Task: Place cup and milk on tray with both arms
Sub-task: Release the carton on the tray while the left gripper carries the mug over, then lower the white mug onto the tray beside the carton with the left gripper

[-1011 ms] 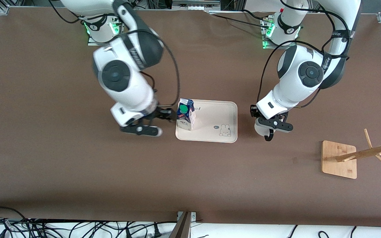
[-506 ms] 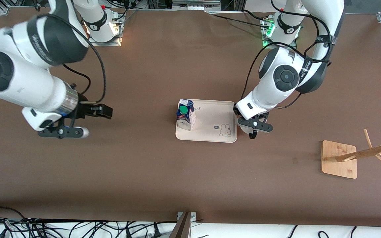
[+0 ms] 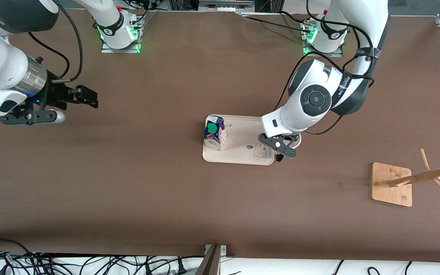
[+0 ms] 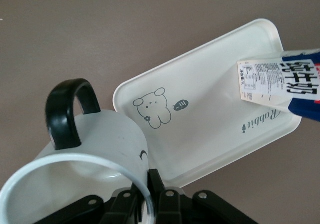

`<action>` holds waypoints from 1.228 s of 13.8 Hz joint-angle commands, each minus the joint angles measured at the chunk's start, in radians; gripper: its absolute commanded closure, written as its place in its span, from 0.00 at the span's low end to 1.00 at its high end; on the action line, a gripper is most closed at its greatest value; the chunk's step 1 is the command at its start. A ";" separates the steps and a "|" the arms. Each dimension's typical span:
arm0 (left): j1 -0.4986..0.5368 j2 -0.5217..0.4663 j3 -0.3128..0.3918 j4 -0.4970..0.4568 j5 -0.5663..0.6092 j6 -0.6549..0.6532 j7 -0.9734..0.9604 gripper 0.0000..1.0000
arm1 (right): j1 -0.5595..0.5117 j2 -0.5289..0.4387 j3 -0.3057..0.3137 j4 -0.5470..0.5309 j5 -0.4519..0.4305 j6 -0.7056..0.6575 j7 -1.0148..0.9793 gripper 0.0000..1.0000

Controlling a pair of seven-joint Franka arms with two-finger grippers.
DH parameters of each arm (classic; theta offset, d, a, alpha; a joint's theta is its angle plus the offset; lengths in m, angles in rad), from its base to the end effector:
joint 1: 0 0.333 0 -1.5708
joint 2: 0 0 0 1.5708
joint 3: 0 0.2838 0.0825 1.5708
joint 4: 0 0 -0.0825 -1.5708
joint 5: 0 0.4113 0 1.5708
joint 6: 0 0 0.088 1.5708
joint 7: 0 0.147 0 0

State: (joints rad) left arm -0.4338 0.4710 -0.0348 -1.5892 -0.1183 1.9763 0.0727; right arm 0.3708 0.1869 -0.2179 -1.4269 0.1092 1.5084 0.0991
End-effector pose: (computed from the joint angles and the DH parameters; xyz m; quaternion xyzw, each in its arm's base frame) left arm 0.6020 -0.3161 0.2750 0.9678 -0.2404 -0.0531 0.0518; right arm 0.6083 0.1200 0.5086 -0.9977 -0.0283 0.0544 0.0278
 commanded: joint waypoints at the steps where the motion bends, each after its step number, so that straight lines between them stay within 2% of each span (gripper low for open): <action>1: -0.032 0.050 0.010 0.047 0.014 -0.030 0.029 1.00 | -0.093 -0.070 0.049 -0.098 -0.020 0.032 -0.103 0.00; 3: -0.051 0.070 0.010 0.048 -0.004 -0.030 -0.022 1.00 | -0.215 -0.092 0.156 -0.116 -0.048 0.033 -0.130 0.00; 4: -0.052 0.074 0.010 0.046 -0.004 -0.030 -0.118 1.00 | -0.290 -0.095 0.226 -0.116 -0.068 0.033 -0.140 0.00; 5: -0.055 0.075 0.010 0.046 -0.003 -0.030 -0.196 1.00 | -0.309 -0.098 0.248 -0.110 -0.081 0.035 -0.147 0.00; 17: -0.109 0.143 0.007 0.067 -0.060 -0.031 -0.272 1.00 | -0.308 -0.081 0.246 -0.063 -0.120 0.046 -0.136 0.00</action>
State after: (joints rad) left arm -0.5138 0.6020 -0.0363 -1.5629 -0.1592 1.9723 -0.1886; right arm 0.0798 0.1172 0.0090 -1.4922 0.0046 1.5536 -0.0351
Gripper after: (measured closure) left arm 0.925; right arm 0.000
